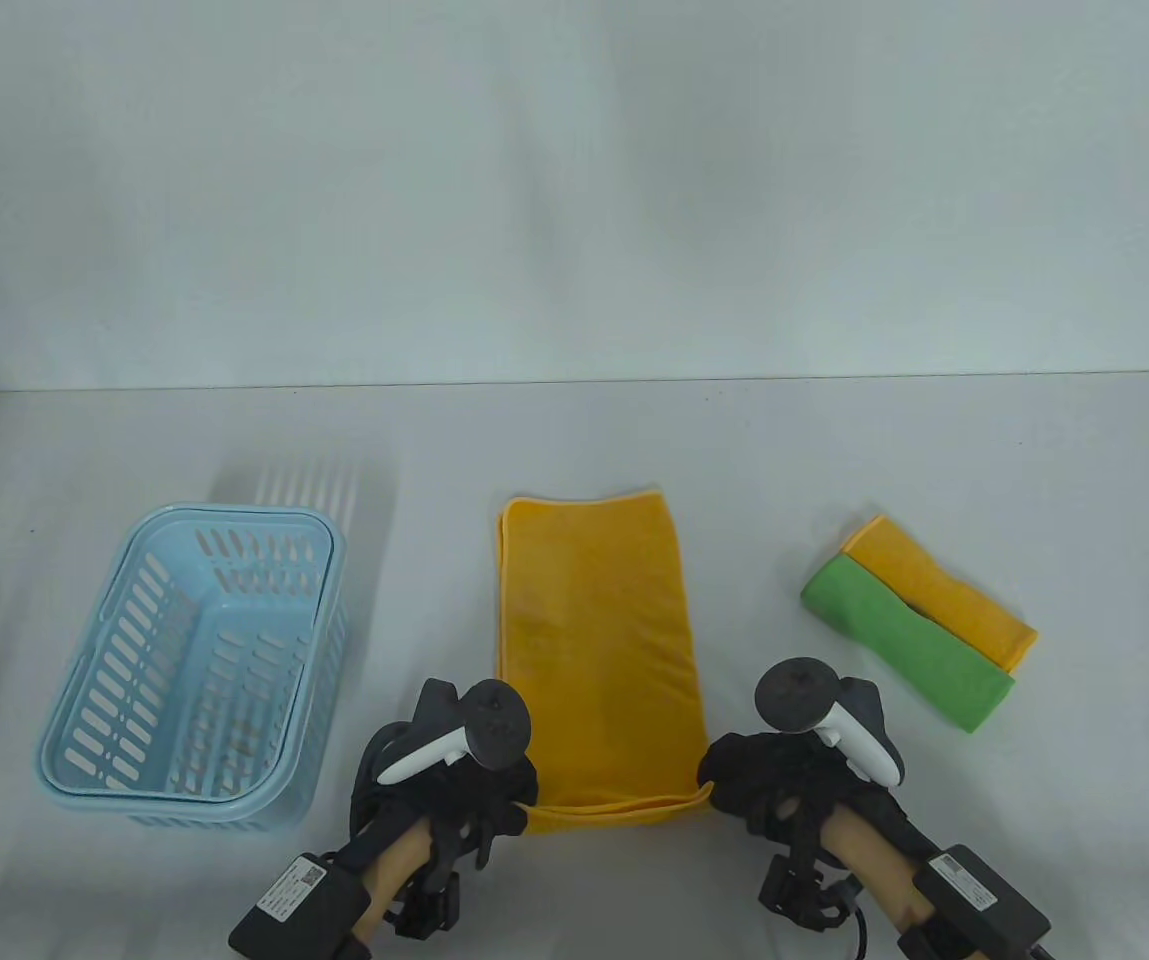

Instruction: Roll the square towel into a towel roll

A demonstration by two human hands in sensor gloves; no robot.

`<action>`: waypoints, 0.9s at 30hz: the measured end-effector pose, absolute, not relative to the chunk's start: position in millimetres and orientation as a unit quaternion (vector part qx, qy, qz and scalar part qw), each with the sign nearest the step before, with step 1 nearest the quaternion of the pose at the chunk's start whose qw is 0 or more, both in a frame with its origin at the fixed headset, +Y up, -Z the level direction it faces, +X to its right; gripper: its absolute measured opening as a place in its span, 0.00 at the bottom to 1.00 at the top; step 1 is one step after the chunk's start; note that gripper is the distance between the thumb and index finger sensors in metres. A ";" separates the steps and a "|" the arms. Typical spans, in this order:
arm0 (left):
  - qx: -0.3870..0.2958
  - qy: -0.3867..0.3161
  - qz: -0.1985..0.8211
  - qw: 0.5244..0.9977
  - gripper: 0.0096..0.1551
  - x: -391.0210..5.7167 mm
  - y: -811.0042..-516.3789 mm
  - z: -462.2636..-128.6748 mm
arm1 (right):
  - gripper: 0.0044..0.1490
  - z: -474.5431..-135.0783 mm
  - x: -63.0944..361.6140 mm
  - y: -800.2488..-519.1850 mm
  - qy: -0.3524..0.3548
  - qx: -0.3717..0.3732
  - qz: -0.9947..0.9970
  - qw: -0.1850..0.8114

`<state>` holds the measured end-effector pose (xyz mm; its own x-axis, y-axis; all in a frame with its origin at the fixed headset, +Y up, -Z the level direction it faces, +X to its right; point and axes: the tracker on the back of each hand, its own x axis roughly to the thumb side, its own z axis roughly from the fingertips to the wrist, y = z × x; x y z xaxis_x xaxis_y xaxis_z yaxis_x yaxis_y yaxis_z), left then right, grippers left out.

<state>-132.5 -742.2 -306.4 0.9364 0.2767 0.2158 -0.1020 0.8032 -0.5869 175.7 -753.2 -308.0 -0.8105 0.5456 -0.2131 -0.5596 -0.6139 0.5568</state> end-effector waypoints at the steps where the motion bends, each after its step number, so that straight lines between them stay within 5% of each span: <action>1: -0.291 -0.139 0.107 0.941 0.24 -133.6 -742.4 -308.6 | 0.25 -309.9 177.9 -754.2 0.310 -0.021 0.898 0.311; 16: -0.173 -0.047 0.031 0.983 0.25 -129.9 -747.7 -318.5 | 0.26 -320.2 172.0 -764.5 0.223 -0.099 0.931 0.272; 27: -0.145 -0.023 0.006 0.989 0.32 -133.4 -749.5 -319.3 | 0.31 -320.1 174.9 -761.4 0.199 -0.119 0.937 0.263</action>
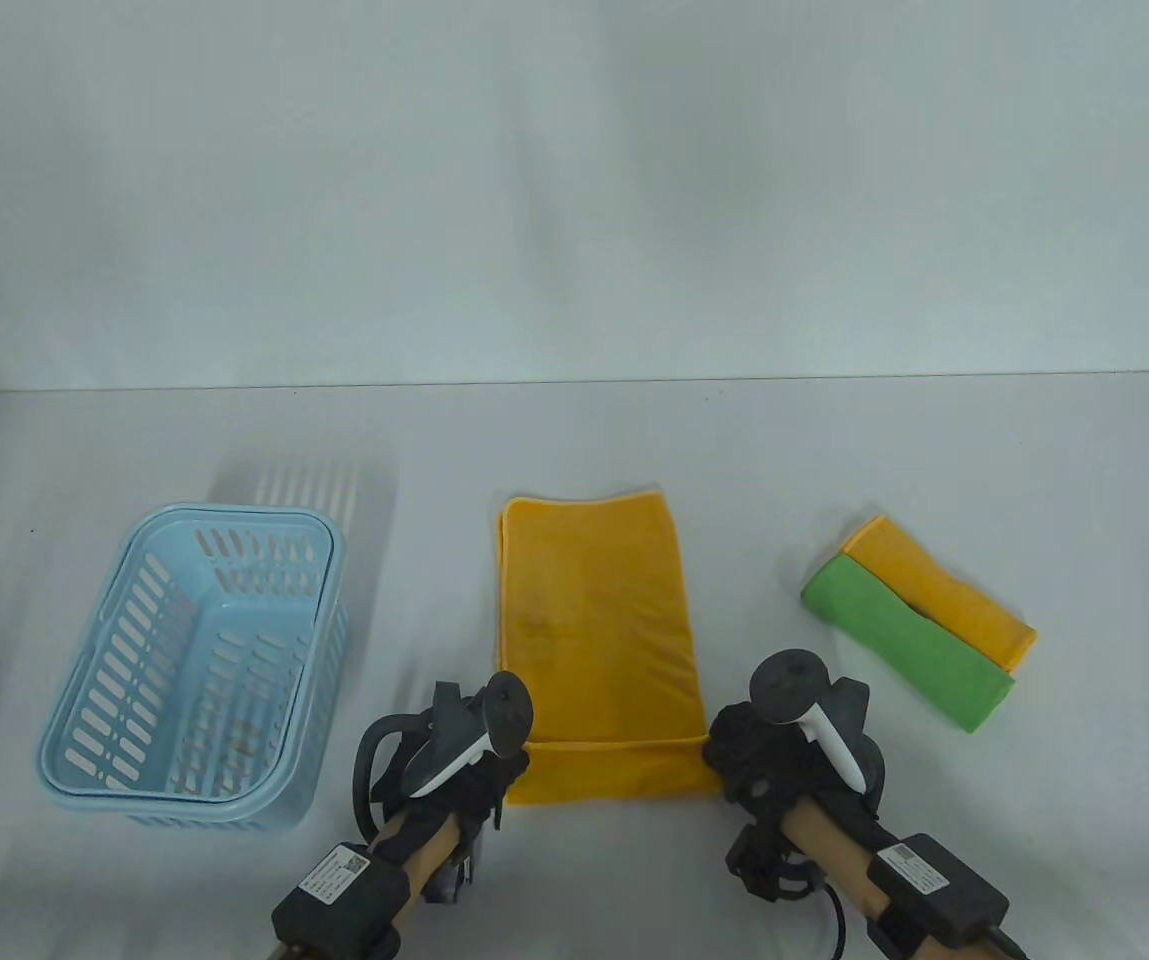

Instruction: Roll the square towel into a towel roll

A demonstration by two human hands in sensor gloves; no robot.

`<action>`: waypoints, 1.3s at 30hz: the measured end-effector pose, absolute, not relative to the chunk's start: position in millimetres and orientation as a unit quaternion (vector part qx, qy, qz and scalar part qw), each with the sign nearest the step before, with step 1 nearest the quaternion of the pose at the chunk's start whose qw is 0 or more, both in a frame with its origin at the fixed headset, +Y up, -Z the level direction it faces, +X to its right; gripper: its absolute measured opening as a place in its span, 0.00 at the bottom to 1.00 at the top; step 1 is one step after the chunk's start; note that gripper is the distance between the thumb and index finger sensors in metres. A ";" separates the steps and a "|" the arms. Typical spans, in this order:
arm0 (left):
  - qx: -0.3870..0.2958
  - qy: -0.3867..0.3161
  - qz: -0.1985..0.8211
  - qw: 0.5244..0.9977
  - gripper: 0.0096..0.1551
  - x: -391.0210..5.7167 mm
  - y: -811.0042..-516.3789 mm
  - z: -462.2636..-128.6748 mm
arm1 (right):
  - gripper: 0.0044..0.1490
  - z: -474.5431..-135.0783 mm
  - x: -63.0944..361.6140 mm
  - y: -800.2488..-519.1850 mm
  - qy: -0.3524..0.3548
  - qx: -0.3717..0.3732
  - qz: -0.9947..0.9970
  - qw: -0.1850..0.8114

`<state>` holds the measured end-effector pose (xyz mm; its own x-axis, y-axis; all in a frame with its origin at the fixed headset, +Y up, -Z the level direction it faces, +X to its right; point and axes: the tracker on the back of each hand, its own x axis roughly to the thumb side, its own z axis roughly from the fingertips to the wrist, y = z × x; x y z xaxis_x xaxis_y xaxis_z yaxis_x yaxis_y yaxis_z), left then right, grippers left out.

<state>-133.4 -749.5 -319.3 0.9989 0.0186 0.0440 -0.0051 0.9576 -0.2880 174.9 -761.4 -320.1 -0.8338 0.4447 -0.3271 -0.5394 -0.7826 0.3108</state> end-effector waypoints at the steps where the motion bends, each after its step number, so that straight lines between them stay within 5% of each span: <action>1: -0.144 -0.019 0.014 0.989 0.33 -135.9 -748.4 -320.1 | 0.32 -320.5 177.4 -759.3 0.198 -0.120 0.935 0.270; 8: -0.121 -0.026 0.043 0.991 0.43 -143.9 -733.9 -319.8 | 0.39 -317.3 181.8 -743.2 0.173 -0.104 0.935 0.293; 19: -0.079 -0.137 0.020 0.987 0.47 -116.5 -710.4 -296.2 | 0.44 -295.8 150.6 -717.9 0.117 0.006 0.969 0.219; 24: -0.137 -0.216 -0.015 0.967 0.45 -98.4 -724.3 -289.3 | 0.47 -290.4 128.7 -730.9 0.179 0.128 0.953 0.209; 39: -0.163 -0.193 -0.088 0.964 0.42 -98.7 -752.2 -292.1 | 0.42 -289.6 117.1 -760.0 0.095 0.113 0.989 0.015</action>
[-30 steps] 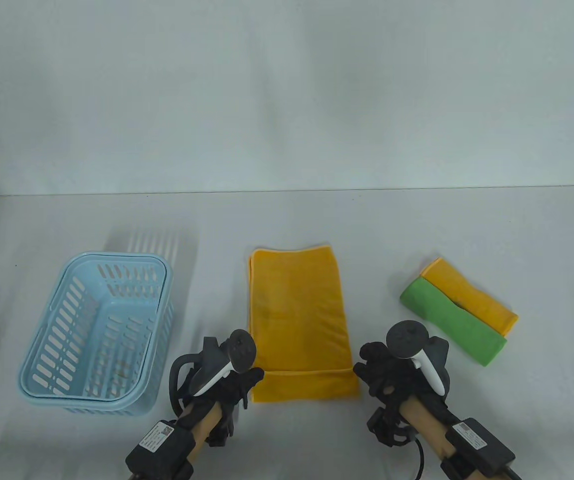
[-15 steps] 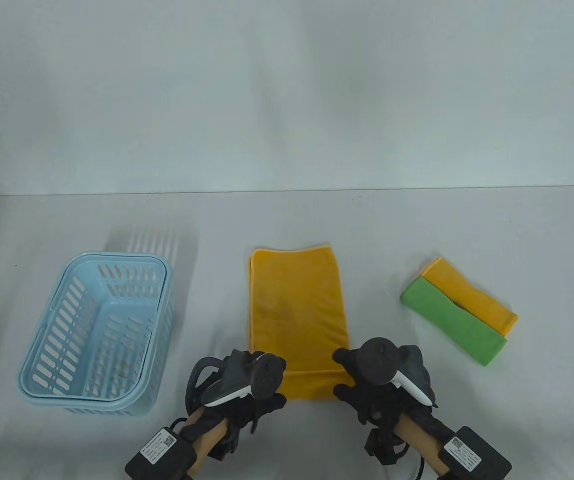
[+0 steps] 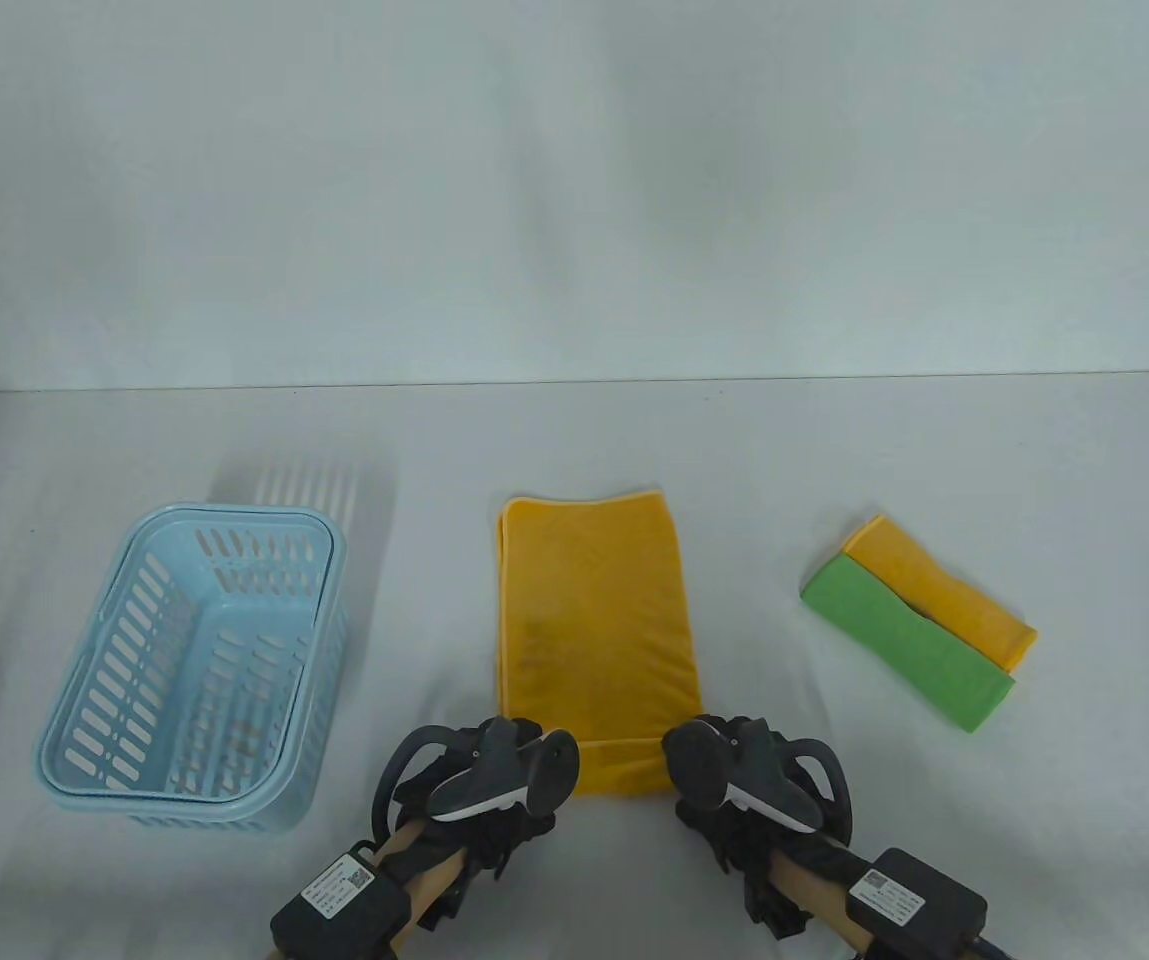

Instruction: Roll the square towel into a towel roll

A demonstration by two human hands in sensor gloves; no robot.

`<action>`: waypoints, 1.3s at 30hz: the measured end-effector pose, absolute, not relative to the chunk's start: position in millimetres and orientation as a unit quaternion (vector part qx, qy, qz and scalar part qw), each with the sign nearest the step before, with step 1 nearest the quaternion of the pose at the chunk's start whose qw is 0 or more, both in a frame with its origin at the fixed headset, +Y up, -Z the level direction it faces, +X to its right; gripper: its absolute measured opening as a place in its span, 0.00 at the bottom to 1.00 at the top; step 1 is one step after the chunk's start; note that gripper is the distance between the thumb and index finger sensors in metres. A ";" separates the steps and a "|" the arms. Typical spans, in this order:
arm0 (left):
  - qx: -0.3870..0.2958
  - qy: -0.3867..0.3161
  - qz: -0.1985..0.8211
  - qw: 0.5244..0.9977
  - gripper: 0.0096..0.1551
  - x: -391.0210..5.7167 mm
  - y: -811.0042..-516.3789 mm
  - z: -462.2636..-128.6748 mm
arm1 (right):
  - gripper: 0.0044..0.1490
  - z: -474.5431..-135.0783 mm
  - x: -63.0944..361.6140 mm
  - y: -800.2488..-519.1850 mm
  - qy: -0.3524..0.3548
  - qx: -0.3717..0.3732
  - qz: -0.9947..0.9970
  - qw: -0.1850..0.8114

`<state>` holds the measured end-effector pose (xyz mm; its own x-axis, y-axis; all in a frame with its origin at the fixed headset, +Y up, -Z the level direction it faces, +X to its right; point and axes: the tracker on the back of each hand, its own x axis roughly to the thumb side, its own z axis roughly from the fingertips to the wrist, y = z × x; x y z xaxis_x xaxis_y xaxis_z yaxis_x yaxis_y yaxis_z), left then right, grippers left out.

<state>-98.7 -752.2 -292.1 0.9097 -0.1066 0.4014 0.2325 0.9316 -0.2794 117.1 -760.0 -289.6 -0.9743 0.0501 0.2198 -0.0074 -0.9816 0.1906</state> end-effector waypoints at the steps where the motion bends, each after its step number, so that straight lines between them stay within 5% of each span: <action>1: -0.165 -0.190 -0.088 0.964 0.43 -99.2 -753.2 -292.4 | 0.41 -289.8 117.2 -759.9 0.087 0.116 0.989 0.011; 6: -0.168 -0.182 -0.103 0.963 0.49 -100.2 -758.5 -294.4 | 0.30 -290.3 116.2 -755.2 0.045 0.124 0.991 0.017; 13: -0.177 -0.165 -0.084 0.967 0.51 -105.0 -758.1 -300.1 | 0.28 -301.0 131.1 -749.0 0.066 0.093 0.989 0.095; 21: -0.159 -0.157 -0.035 0.974 0.33 -111.9 -742.2 -304.4 | 0.28 -309.7 142.6 -746.4 0.105 0.077 0.979 0.158; 32: -0.277 -0.178 0.067 0.942 0.31 -127.4 -738.2 -301.6 | 0.29 -304.7 150.7 -752.1 0.239 0.084 0.938 0.239; 39: -0.247 -0.110 0.101 0.957 0.28 -136.7 -741.2 -314.5 | 0.30 -313.0 154.9 -755.5 0.177 0.025 0.953 0.244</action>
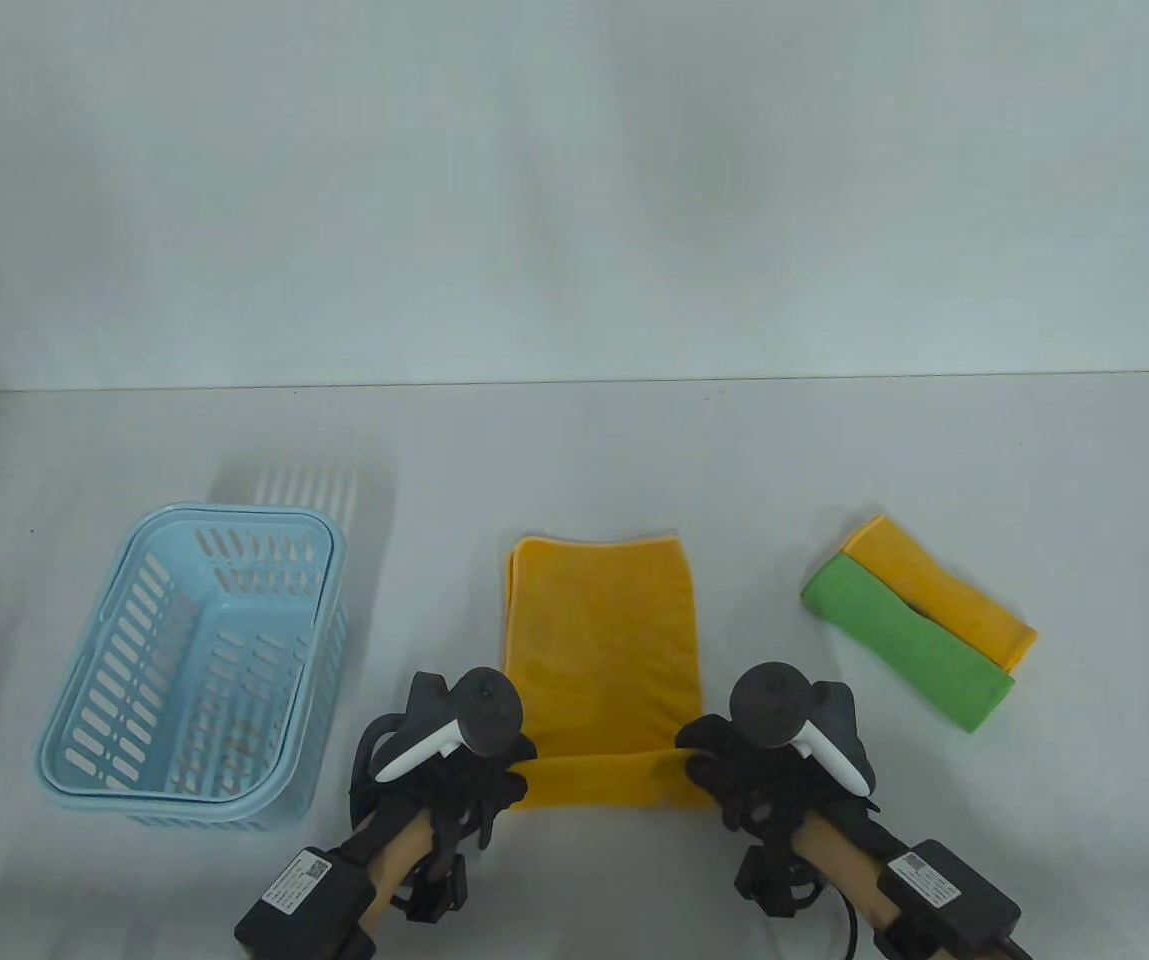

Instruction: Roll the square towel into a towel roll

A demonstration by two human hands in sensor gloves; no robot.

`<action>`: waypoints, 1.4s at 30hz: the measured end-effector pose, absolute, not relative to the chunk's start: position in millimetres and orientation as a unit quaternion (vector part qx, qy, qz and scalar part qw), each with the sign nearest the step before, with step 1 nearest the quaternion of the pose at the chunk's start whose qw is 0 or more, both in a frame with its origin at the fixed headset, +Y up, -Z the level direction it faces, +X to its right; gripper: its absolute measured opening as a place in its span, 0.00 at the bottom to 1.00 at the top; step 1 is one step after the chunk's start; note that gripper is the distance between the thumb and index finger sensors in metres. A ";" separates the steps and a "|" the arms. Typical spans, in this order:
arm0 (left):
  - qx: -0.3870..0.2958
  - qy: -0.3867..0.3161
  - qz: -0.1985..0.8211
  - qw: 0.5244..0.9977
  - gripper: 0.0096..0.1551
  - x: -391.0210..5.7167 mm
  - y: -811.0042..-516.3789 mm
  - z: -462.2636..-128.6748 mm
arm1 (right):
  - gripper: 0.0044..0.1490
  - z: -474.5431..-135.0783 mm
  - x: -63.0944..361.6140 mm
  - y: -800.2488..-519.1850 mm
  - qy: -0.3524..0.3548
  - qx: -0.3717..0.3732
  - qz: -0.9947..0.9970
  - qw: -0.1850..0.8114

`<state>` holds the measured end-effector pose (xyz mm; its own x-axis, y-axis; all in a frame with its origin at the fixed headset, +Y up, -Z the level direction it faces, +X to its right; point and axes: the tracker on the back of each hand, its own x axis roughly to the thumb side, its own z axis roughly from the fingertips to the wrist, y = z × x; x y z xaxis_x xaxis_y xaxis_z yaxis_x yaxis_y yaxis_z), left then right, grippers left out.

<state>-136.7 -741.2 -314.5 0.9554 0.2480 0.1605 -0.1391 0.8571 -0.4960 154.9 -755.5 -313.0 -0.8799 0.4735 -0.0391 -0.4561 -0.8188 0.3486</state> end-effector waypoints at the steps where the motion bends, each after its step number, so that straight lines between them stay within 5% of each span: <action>1: -0.241 -0.101 0.091 0.961 0.28 -136.9 -741.8 -315.7 | 0.30 -313.6 154.4 -755.9 0.169 0.017 0.956 0.241; 27: -0.146 -0.029 0.039 0.988 0.37 -144.7 -735.6 -319.4 | 0.37 -318.4 168.3 -743.8 0.091 -0.047 0.967 0.234; 34: -0.062 -0.088 -0.016 0.994 0.41 -129.0 -712.6 -305.7 | 0.40 -305.2 147.5 -728.1 0.055 0.014 0.982 0.182; 42: -0.102 -0.190 -0.069 0.974 0.40 -99.3 -724.8 -290.3 | 0.36 -288.4 115.3 -732.7 0.091 0.126 0.983 0.100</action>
